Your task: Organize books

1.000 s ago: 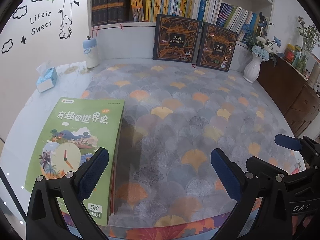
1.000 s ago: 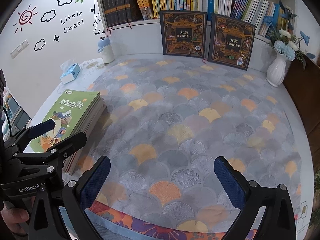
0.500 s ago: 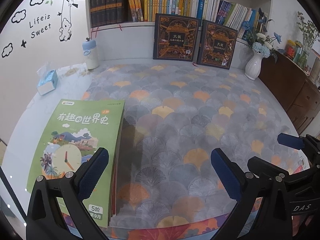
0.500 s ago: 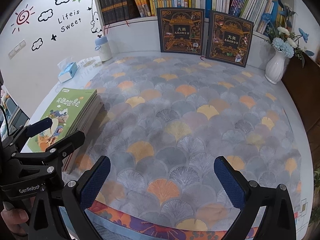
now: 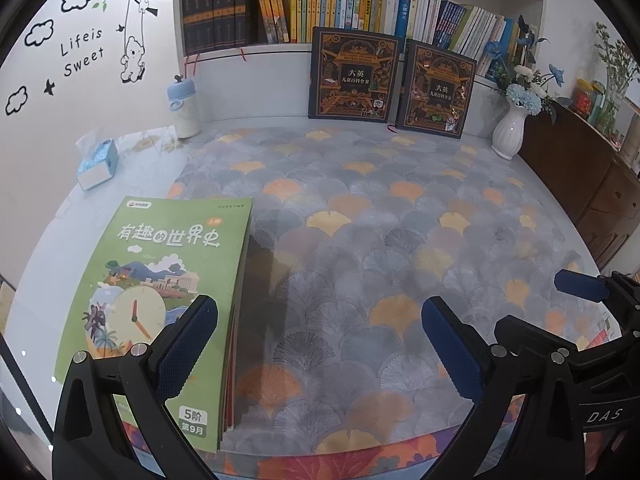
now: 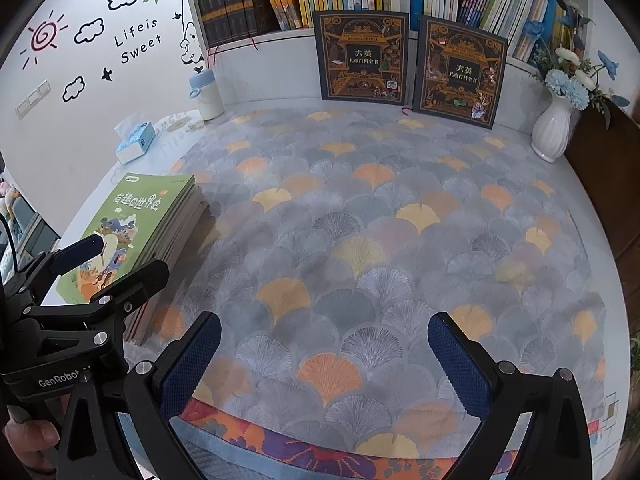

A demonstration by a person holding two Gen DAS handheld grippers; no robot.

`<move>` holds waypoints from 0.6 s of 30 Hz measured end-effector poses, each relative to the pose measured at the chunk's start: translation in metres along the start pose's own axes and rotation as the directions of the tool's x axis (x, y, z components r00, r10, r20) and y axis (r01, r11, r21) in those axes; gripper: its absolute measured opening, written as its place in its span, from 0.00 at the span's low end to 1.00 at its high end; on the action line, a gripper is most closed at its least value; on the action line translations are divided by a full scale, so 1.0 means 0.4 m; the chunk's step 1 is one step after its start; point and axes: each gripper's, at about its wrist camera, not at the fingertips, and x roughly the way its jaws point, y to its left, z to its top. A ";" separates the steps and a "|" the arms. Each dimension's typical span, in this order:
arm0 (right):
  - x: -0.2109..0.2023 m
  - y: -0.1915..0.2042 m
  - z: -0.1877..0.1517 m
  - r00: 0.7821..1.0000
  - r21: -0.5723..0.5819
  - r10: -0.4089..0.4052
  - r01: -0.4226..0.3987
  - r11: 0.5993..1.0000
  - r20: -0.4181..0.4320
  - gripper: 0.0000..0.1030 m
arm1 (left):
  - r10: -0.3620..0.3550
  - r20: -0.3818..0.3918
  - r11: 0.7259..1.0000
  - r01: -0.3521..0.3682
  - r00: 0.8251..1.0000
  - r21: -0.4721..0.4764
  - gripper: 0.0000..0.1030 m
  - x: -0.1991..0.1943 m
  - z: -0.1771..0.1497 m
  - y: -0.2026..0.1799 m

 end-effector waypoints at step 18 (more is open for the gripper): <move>-0.013 0.001 -0.011 1.000 0.012 -0.016 0.016 1.000 0.000 1.00 | -0.006 -0.004 1.000 0.006 1.000 -0.004 0.99 -0.005 -0.006 -0.001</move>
